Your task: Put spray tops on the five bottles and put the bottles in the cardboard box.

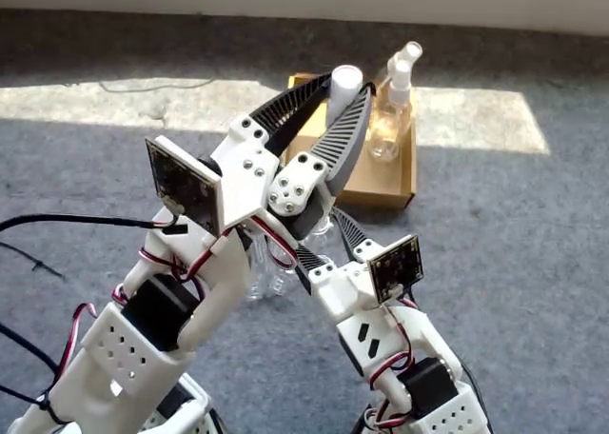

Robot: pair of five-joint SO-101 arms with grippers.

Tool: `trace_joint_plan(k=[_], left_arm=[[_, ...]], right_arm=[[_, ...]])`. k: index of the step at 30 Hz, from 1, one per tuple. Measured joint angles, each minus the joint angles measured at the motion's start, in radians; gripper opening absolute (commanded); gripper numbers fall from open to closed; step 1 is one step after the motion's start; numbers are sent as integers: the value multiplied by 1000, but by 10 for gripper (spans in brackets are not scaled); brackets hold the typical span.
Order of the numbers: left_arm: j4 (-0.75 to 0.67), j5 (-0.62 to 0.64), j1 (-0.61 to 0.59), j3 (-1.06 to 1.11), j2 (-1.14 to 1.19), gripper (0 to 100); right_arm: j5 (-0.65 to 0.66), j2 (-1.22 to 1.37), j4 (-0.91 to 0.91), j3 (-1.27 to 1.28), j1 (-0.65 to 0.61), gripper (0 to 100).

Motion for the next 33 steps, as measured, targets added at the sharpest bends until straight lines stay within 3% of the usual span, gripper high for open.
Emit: trace_joint_plan(k=[23,33], left_arm=[[-31,-12,2,38,6,4],[-86,-72,2,32,147,4]], right_arm=[[0,0,0,0,0,5],[0,0,0,0,0,5]])
